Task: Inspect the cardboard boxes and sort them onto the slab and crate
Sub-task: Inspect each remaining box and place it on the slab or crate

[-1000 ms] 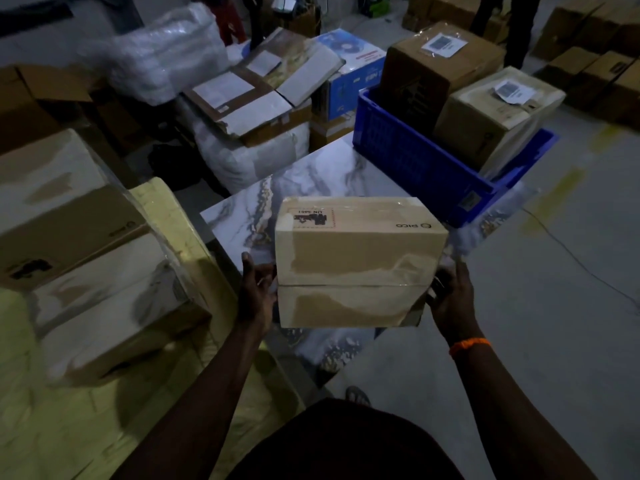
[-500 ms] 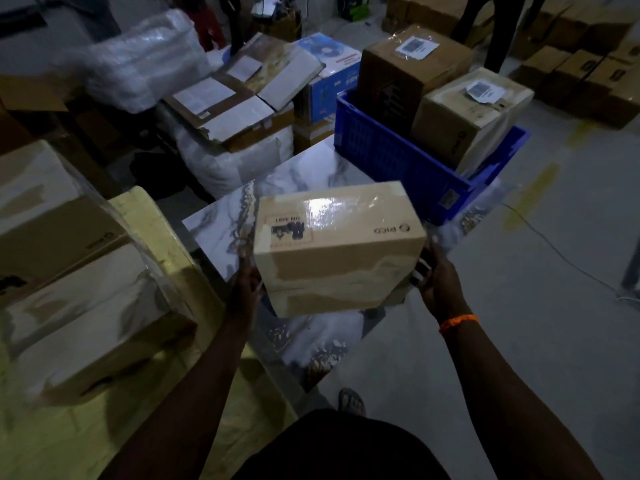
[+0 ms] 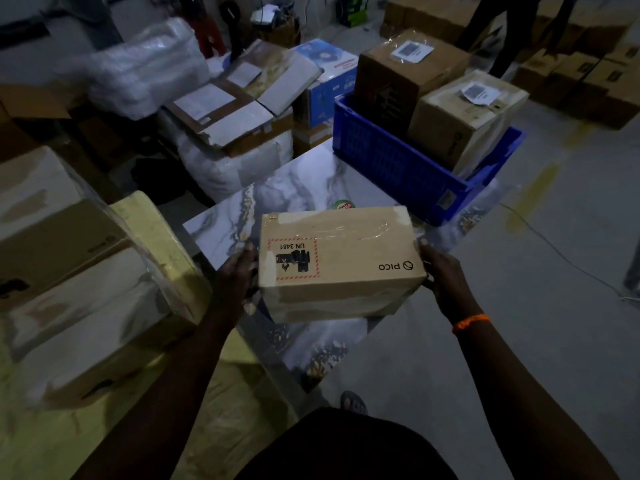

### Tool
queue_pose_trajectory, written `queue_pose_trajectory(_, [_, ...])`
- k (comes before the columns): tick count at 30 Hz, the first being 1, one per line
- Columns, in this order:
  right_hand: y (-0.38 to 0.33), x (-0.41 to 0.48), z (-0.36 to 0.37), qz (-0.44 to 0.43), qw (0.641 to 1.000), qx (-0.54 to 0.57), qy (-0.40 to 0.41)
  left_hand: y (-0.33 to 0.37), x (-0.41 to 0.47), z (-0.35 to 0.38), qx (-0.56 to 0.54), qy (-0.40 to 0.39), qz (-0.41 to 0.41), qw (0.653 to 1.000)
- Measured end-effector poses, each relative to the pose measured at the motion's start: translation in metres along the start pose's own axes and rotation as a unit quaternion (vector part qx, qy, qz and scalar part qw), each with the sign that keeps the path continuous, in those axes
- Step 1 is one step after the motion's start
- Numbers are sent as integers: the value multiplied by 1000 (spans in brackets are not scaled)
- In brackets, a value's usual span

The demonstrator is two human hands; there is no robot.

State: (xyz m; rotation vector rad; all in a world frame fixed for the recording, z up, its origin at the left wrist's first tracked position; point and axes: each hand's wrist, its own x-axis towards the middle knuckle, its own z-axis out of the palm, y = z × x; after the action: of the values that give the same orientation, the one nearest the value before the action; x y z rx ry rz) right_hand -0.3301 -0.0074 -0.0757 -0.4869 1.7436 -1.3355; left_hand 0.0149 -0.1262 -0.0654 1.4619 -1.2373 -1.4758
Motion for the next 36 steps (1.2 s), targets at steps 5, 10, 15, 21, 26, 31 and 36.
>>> queue_pose_trajectory(5, [-36,9,25,21,996,-72,-40,30,11,10,38,-70,16,997])
queue_pose_trajectory(10, [-49,21,40,-47,989,-138,-11,46,15,22,79,-60,39,994])
queue_pose_trajectory(15, [-38,24,36,-106,984,-138,41,40,11,15,16,-37,68,997])
queue_pose_trajectory(21, [-9,-2,28,-66,998,1,-11,-20,-7,3,-7,-6,-18,1000])
queue_pose_trajectory(26, [57,-24,15,4,1000,-16,23,-61,-29,0,-33,24,-92,995])
queue_pose_trajectory(31, [84,-41,15,6,998,-1,57,-83,-46,-8,4,21,-78,997])
queue_pose_trajectory(36, [87,-40,13,-3,997,4,74,-83,-44,-11,34,57,-73,995])
